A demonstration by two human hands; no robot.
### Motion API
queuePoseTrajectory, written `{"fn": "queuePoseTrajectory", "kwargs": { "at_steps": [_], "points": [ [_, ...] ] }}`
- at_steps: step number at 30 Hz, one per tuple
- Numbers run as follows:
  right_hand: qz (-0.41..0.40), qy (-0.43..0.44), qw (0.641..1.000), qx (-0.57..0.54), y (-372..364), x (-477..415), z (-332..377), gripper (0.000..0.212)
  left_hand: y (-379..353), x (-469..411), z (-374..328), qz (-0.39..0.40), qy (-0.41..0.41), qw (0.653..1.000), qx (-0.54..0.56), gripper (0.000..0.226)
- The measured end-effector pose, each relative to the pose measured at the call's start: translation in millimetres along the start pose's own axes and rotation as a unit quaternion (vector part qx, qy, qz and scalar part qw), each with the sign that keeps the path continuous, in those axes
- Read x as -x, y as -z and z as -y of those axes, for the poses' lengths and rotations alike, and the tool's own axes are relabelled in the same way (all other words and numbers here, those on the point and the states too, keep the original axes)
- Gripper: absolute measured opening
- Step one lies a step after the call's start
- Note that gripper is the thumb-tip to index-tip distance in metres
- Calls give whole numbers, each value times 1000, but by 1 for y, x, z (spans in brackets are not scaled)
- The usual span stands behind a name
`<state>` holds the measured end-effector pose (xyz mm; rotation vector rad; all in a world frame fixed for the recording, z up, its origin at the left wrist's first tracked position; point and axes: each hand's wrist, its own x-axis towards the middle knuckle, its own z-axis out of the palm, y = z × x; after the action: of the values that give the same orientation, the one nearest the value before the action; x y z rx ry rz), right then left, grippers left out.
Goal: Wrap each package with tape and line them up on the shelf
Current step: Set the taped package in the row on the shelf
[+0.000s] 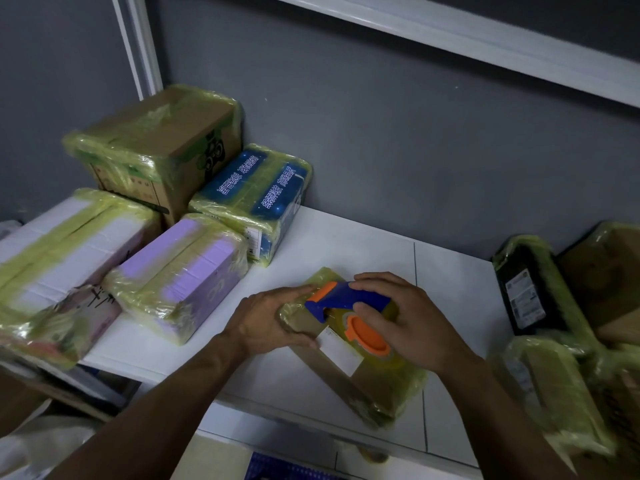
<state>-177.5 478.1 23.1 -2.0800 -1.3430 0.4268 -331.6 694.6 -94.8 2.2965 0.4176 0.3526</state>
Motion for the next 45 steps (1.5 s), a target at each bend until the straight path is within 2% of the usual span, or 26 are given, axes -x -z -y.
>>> {"fn": "queuePoseTrajectory", "kwargs": {
  "at_steps": [9,15,17,21,24,27,29,31,33,36,45],
  "points": [
    [2,-39,999,-28,23,14,-5,44,-6,-1,4,-42,-5,998,-35,94],
    [17,-44,999,-11,31,21,-1,31,-2,-11,5,-33,-16,998,-60,94],
    [21,-58,998,-12,24,16,-3,25,3,-16,6,-21,-18,997,-68,95],
    [21,-77,997,-22,11,9,-10,33,18,-32,13,31,-36,997,-56,94],
    [35,-104,993,-37,11,7,-11,29,24,-40,12,61,-62,992,-92,101],
    [47,-135,988,-66,11,12,-12,47,13,-37,5,27,-141,980,-140,106],
    [44,-131,988,-68,8,15,-10,59,3,-33,0,11,-137,976,-166,107],
    [22,-119,990,-74,5,16,-7,56,-5,-31,-2,-37,-128,980,-148,92],
    [-3,-124,988,-97,2,18,-4,51,-11,-31,-1,-101,-157,977,-107,72],
    [-30,-126,985,-113,2,20,-1,40,-17,-32,3,-158,-199,960,-117,54],
    [-57,-139,985,-90,24,42,-3,45,-16,-33,0,-170,-197,957,-132,40]
  ]
}}
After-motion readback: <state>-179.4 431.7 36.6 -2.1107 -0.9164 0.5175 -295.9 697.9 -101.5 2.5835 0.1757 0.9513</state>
